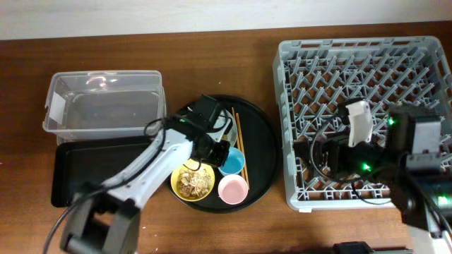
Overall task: Sort waste into correct bins and load items into the dishwasher rack
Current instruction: 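Grasp the light blue cup with the left gripper and lift it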
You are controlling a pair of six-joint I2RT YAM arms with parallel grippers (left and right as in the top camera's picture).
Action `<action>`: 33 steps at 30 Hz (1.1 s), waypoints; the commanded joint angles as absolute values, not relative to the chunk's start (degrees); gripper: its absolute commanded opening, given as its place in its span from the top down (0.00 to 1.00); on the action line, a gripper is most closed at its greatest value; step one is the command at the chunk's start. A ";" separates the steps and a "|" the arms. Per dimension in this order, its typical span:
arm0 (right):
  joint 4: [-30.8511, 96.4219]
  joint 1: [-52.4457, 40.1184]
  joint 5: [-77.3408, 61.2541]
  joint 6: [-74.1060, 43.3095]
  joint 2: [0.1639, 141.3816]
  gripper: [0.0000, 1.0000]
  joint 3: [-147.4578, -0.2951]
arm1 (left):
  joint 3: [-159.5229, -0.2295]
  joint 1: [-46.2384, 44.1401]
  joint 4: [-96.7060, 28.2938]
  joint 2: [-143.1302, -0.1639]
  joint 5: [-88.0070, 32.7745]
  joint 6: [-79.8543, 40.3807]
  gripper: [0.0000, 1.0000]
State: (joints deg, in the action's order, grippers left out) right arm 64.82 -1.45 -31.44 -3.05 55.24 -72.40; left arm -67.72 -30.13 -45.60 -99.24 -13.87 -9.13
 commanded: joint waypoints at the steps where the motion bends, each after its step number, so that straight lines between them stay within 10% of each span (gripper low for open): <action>1: 65.28 -1.10 -32.38 -3.49 53.93 0.03 -73.69 | -68.01 -30.70 -44.31 -100.86 -10.81 -10.50 0.97; 10: 64.95 -1.10 -32.80 -3.49 53.93 0.00 -73.69 | -74.59 -23.81 -49.84 -92.40 -20.25 -11.07 1.00; 20: 56.12 -6.09 -53.84 -3.49 57.32 0.09 -73.67 | -74.94 -10.11 -47.00 -86.17 -86.13 3.60 1.00; 33: 39.22 -17.37 -61.12 -6.98 66.17 0.10 -73.67 | -74.94 -10.11 -47.59 -86.11 -90.19 3.53 1.00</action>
State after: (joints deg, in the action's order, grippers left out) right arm 39.92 -16.95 -58.19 -6.46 66.02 -72.88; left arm -74.59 -10.20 -47.53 -86.06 -88.20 2.22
